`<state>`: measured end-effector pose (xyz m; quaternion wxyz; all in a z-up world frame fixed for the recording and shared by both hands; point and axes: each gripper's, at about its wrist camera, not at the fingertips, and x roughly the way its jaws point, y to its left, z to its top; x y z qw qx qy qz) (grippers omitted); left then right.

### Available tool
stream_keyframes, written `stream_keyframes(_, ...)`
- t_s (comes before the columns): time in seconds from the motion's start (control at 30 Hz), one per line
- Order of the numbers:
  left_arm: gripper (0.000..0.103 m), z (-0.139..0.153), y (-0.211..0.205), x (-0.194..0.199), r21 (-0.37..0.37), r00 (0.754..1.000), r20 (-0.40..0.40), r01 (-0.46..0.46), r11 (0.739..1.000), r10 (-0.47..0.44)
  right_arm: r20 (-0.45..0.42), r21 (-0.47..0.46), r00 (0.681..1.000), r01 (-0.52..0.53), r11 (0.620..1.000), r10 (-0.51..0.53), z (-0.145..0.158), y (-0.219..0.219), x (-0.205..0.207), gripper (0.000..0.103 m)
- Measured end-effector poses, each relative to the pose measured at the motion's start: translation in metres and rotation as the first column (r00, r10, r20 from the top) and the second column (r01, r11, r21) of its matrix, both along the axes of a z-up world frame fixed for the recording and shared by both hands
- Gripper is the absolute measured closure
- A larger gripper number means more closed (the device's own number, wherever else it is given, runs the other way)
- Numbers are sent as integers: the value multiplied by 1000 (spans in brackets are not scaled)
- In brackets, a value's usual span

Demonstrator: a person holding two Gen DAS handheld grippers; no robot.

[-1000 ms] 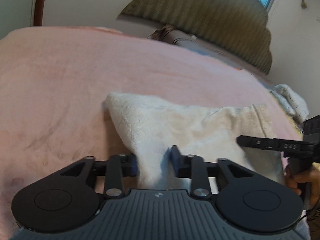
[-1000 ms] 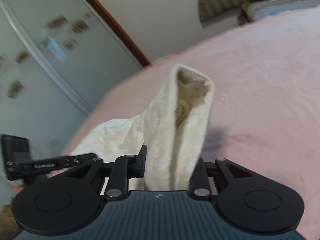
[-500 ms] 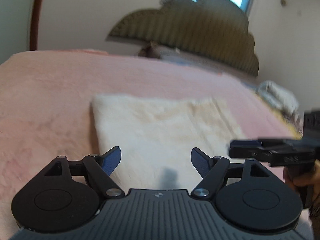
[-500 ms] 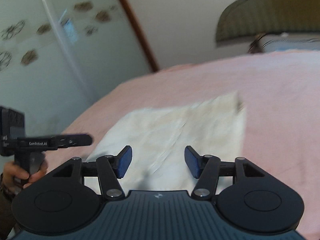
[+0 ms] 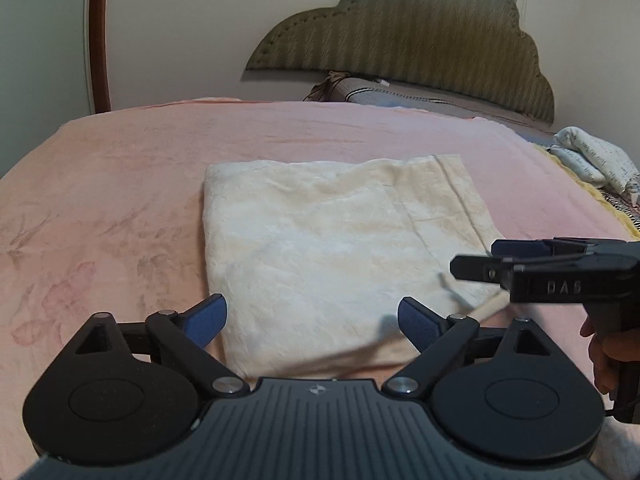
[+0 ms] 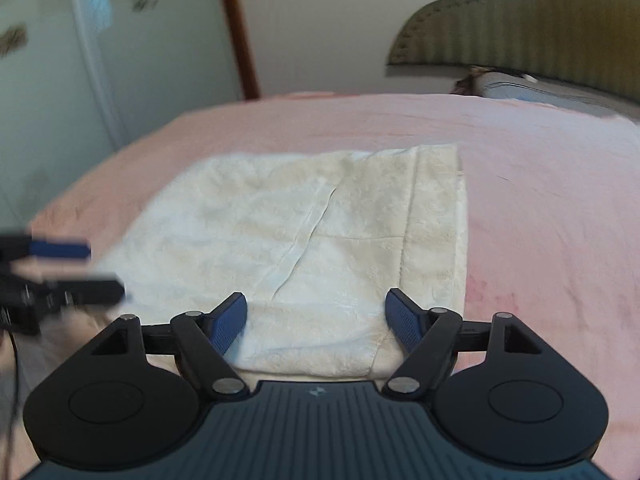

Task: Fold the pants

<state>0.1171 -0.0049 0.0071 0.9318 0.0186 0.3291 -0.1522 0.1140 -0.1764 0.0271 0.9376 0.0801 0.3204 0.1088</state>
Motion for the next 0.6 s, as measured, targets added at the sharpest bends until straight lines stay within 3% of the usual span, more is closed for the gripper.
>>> stream_keyframes(0.07, 8, -3, -2, -10, 26, 1000, -9, -25, 999, 25, 23, 8, 999, 47, 999, -47, 11, 6, -16, 25)
stream_keyframes(0.2, 8, -10, -3, -25, 72, 998, -20, -60, 996, 62, 58, 26, 992, 110, 994, -111, 19, 17, -52, 6)
stream_keyframes(0.43, 8, -12, -3, -54, 65, 998, -20, -50, 997, 51, -36, -6, 992, 125, 992, -125, 14, 36, -93, 5)
stream_keyframes(0.6, 8, -20, -1, -71, 64, 997, -33, -70, 995, 72, -16, -23, 996, 88, 996, -89, 16, 50, -120, 5)
